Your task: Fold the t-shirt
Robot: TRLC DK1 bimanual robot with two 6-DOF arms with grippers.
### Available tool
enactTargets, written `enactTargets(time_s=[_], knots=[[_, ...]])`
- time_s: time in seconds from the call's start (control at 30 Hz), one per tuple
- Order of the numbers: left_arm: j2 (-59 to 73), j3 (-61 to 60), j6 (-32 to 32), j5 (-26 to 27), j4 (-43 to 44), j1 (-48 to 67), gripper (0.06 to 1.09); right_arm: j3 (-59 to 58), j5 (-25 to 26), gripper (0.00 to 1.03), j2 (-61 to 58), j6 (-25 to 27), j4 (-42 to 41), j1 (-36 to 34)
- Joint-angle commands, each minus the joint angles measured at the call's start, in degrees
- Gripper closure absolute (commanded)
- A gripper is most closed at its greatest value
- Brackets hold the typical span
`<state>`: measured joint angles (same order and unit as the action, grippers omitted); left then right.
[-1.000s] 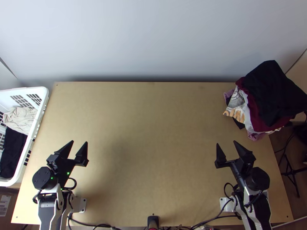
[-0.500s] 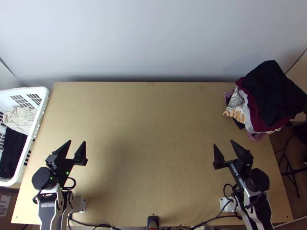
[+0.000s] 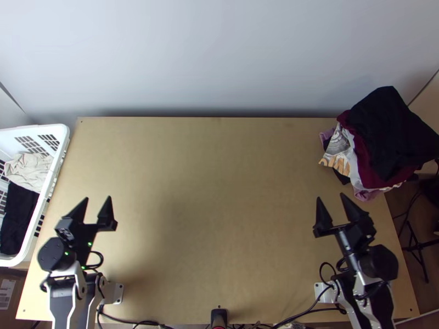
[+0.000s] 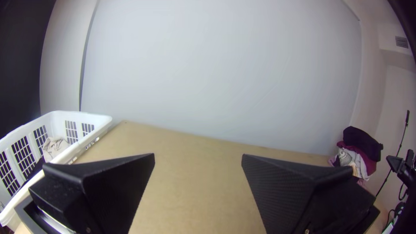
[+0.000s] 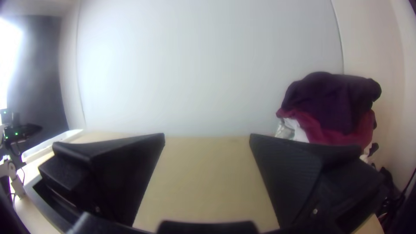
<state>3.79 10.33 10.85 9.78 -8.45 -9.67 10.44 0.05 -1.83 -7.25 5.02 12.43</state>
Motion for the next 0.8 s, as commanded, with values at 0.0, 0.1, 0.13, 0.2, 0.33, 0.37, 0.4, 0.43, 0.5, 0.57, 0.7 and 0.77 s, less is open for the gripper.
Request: enactTargets(time_s=[0.0,0.1,0.13,0.2,0.33,0.37,0.4,0.43,0.5,0.57,0.7,0.77], knots=[[13.4,13.4,-1.2,-1.2,-0.3,-4.0,0.11,12.7,1.7,0.13,-9.6,-2.5,-0.7,1.5],[18.5,20.1,-0.5,-1.0,-2.9,-4.5,0.11,20.1,1.8,0.13,-16.0,-2.5,2.5,1.0],[20.6,22.9,-0.2,-0.9,-4.2,-4.4,0.11,22.8,1.8,0.12,-18.3,-2.6,3.9,1.0],[24.2,27.6,-0.3,-0.8,-6.0,-3.3,0.11,27.8,1.7,0.12,-22.6,-2.5,6.4,1.2],[27.9,31.2,-1.0,-0.8,-4.1,-2.4,0.11,35.4,1.8,0.12,-30.3,-3.2,8.2,1.5],[28.1,31.3,-0.7,-0.7,-2.3,-2.3,0.11,37.5,1.8,0.12,-32.2,-4.3,8.3,1.4],[28.6,32.1,0.1,-0.7,-2.2,-1.8,0.11,39.7,1.8,0.12,-34.5,-4.4,8.7,1.2],[30.0,33.7,0.2,-0.8,-2.8,-0.9,0.11,42.0,1.8,0.12,-36.8,-4.4,9.2,0.8],[33.2,38.0,1.4,-0.8,-4.2,-0.3,0.11,46.8,1.8,0.12,-42.1,-4.4,10.2,-0.2],[37.5,43.2,2.5,-1.0,-6.4,-0.3,0.11,51.8,1.8,0.08,-47.3,-3.7,11.5,-1.8],[47.2,52.7,2.5,-1.5,-10.8,-0.3,0.11,60.9,1.4,0.05,-57.6,-3.5,11.6,-2.1],[52.0,56.6,2.2,-4.1,-13.8,-0.3,0.11,64.9,0.3,0.05,-61.8,-3.6,11.3,-2.3]])
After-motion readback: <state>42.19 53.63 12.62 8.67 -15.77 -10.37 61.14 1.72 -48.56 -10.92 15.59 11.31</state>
